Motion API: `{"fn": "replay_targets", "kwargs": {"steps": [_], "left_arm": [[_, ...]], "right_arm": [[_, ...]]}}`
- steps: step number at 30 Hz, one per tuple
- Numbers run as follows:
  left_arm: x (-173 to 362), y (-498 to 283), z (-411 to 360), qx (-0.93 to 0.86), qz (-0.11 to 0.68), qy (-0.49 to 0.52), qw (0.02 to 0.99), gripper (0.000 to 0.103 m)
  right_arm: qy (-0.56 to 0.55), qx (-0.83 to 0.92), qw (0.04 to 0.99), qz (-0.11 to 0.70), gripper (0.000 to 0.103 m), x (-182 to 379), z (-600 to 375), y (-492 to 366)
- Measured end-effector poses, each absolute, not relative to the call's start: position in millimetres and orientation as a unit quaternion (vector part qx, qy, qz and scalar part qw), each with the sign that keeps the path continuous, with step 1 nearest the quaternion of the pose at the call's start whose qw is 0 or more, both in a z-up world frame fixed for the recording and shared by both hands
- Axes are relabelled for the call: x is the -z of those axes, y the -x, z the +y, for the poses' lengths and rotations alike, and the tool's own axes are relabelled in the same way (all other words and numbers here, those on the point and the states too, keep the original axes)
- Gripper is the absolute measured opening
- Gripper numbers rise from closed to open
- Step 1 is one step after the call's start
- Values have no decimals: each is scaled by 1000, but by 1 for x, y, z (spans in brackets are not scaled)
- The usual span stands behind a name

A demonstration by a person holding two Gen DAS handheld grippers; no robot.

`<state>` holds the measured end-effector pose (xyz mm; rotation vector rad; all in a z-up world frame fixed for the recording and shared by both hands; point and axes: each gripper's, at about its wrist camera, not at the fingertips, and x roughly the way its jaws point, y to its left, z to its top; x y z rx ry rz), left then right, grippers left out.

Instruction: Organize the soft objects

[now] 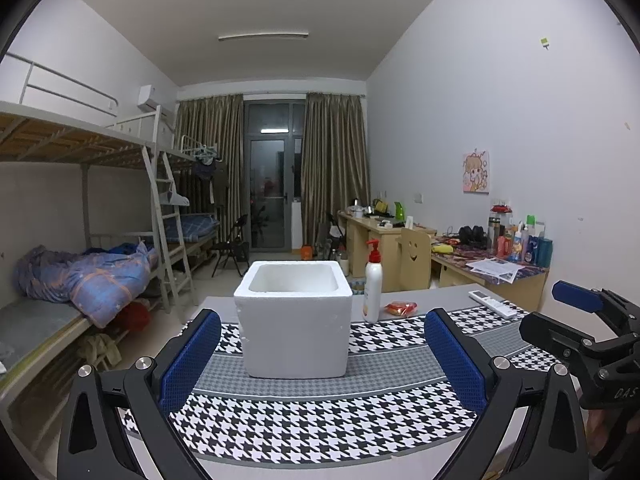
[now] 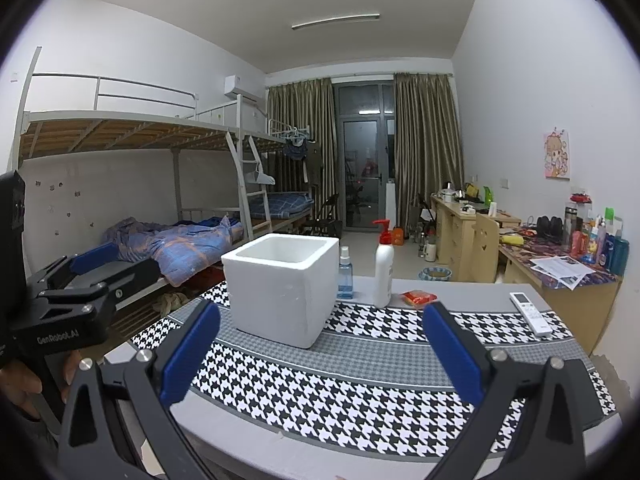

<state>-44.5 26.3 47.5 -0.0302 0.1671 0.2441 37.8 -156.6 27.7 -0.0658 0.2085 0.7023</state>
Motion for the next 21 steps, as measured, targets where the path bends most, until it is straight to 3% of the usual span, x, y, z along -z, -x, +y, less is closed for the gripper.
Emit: {"fn": "replay_targets", "kwargs": {"steps": [21], "left_arm": [[-28,66,15,-131,57,14,990,102]], "right_arm": [[26,-341,934,101,102,-7,-161,-26]]}}
